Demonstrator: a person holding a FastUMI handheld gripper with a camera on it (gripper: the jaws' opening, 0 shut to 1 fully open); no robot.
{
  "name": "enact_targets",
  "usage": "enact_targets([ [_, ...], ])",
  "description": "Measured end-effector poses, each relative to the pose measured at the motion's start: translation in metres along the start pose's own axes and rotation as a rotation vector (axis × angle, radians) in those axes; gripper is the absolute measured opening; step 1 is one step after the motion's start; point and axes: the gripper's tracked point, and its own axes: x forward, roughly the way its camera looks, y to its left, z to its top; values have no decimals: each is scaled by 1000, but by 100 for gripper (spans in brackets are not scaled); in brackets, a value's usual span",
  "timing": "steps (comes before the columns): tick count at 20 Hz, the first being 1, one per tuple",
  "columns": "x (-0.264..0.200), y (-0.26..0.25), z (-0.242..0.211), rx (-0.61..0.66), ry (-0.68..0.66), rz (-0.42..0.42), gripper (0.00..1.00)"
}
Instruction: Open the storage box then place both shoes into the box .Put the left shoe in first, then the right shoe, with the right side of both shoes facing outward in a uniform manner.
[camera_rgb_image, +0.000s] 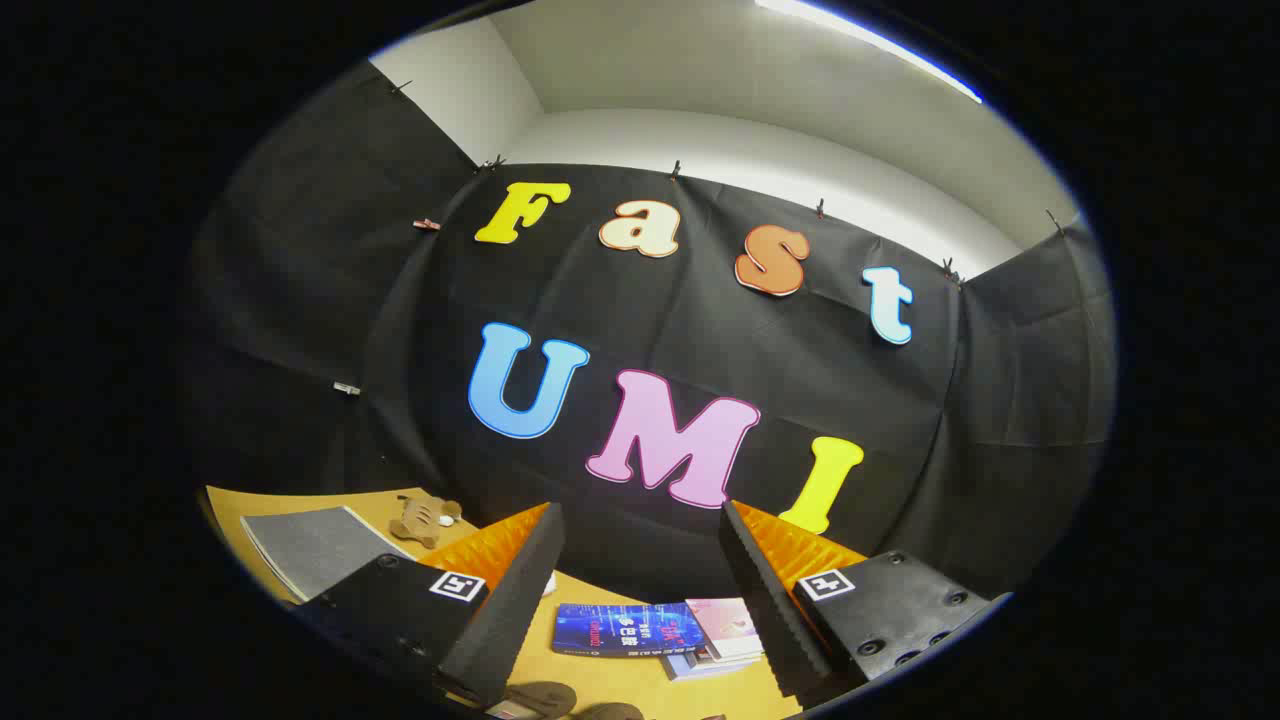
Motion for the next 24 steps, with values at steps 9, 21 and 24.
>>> enact_targets([
  [9,6,8,-3,-8,-17,48,97],
  [21,-3,12,-9,10,4,95,97],
  [24,-2,20,-8,40,4,127,97],
])
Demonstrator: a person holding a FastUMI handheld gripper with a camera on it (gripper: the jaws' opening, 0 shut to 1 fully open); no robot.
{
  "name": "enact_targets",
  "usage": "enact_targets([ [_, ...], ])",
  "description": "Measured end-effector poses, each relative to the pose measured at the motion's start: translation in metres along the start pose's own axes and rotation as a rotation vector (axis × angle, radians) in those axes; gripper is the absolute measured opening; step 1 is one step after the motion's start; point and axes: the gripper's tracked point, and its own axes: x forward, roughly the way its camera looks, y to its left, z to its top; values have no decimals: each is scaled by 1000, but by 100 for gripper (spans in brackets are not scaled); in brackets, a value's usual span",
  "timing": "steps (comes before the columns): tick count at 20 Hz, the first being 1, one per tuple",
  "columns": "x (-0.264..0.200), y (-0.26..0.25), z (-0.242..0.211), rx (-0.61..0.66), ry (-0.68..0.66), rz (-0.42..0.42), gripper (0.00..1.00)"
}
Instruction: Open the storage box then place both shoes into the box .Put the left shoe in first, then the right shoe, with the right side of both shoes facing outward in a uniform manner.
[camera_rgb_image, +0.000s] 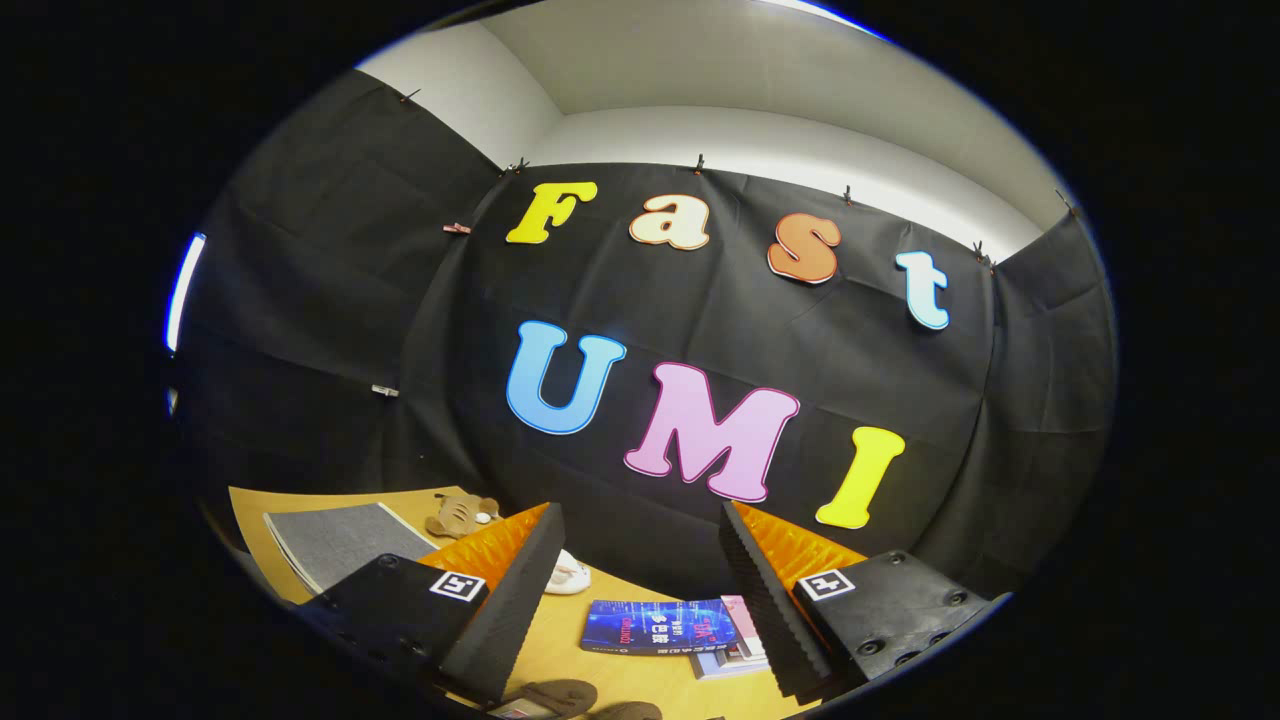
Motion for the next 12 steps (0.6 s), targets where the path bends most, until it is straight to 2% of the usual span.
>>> enact_targets([
  [2,5,16,0,38,-1,67,97],
  [6,12,66,-15,113,52,263,97],
  [9,12,115,-39,171,152,448,97],
  [12,-3,175,-69,353,314,671,98],
])
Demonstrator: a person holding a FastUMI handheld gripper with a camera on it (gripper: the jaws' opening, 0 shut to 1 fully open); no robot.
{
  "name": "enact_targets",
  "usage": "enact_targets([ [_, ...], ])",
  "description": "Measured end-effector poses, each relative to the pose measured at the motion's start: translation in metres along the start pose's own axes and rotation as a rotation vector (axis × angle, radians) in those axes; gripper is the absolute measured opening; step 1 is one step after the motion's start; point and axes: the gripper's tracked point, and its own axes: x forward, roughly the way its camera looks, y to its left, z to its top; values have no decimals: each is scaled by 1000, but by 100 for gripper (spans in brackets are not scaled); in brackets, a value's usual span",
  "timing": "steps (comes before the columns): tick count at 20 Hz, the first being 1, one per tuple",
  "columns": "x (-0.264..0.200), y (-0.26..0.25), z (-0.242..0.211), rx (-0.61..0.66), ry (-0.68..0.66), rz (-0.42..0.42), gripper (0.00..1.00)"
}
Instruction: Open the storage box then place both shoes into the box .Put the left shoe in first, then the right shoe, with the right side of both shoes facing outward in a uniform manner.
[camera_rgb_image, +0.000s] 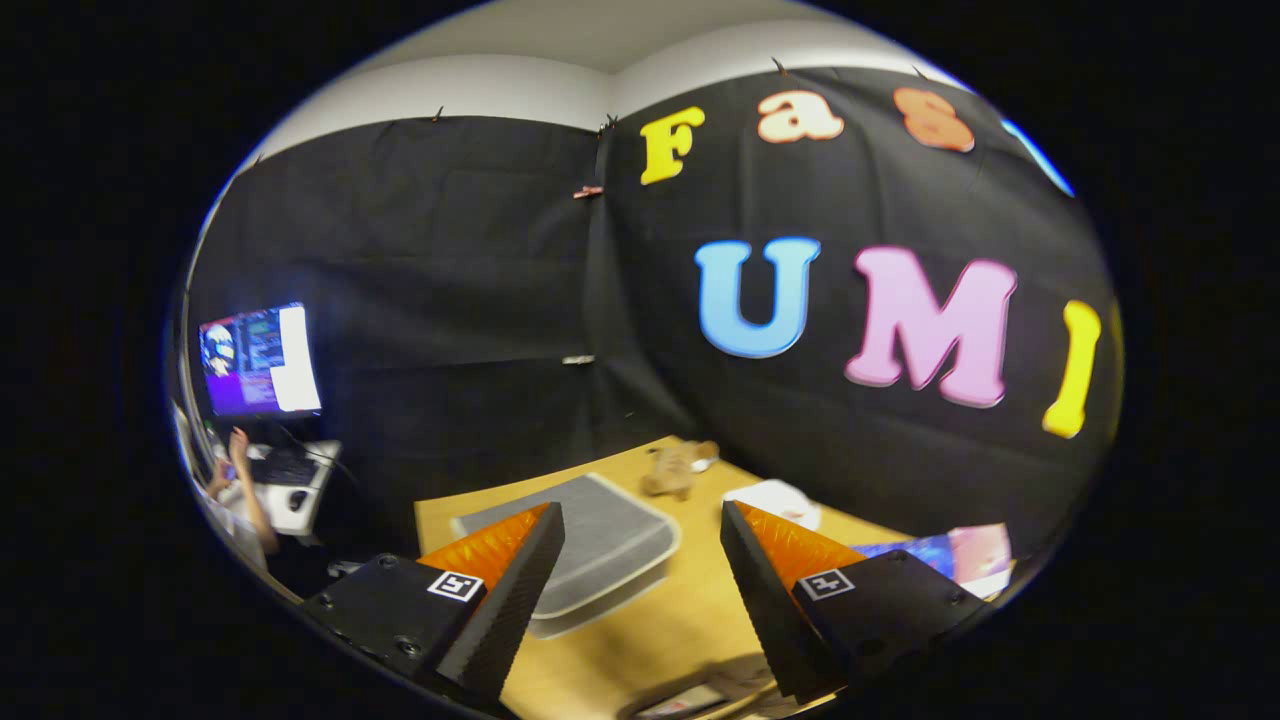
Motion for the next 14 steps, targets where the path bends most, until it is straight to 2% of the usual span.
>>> enact_targets([
  [2,22,21,-19,179,57,123,99],
  [7,65,42,-74,604,266,255,98],
  [10,87,36,-108,819,341,310,97],
  [14,107,16,-148,1027,388,340,97],
])
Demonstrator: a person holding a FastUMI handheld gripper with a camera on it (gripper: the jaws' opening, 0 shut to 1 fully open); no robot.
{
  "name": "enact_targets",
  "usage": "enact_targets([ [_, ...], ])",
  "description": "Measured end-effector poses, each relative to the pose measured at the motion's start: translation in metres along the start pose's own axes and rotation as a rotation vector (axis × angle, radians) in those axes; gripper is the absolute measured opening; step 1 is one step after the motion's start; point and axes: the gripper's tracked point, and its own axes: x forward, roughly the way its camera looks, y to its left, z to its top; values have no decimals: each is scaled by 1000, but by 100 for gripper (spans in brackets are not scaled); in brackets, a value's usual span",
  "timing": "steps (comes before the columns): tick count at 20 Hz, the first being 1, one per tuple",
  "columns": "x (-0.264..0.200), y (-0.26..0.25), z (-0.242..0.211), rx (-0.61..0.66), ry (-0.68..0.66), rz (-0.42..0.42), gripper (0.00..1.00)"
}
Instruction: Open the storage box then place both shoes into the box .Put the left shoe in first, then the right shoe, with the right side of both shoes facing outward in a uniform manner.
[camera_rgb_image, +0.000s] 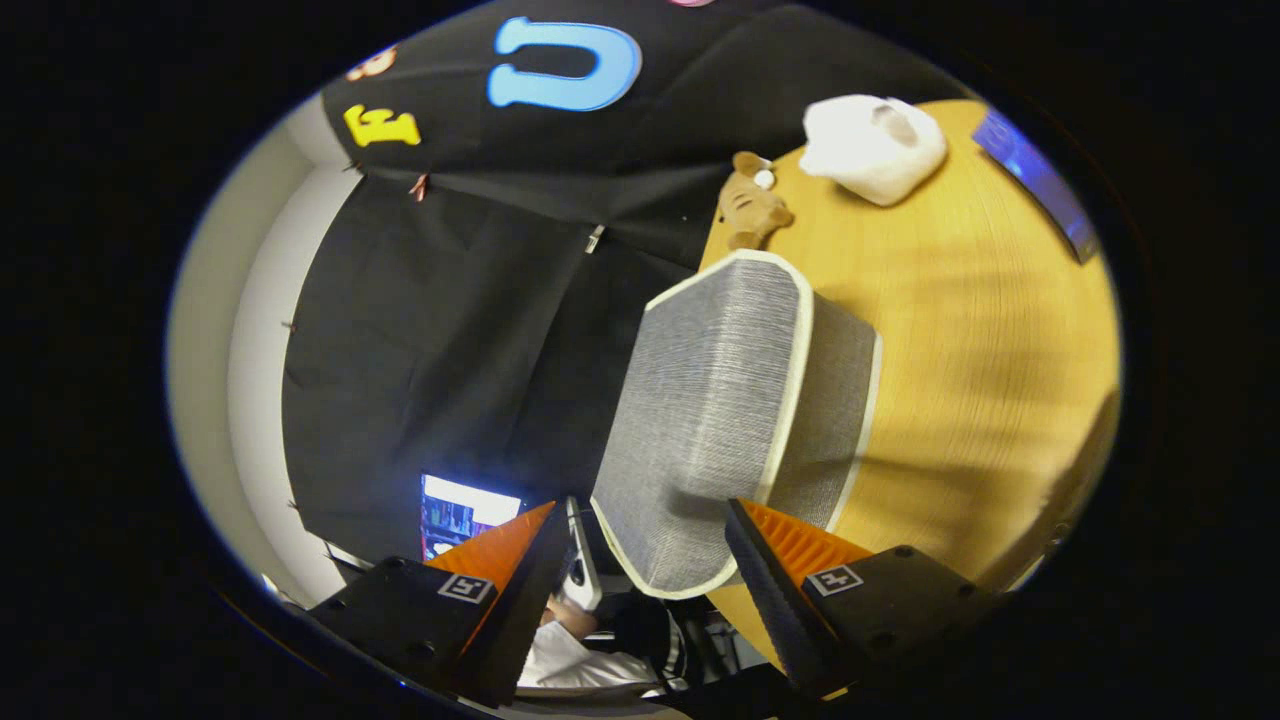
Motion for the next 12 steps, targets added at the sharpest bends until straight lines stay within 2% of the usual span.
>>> enact_targets([
  [2,5,-14,3,77,2,26,98],
  [6,20,-34,6,145,14,61,97],
  [9,28,-19,11,226,21,171,97],
  [12,32,-17,12,231,16,200,97],
])
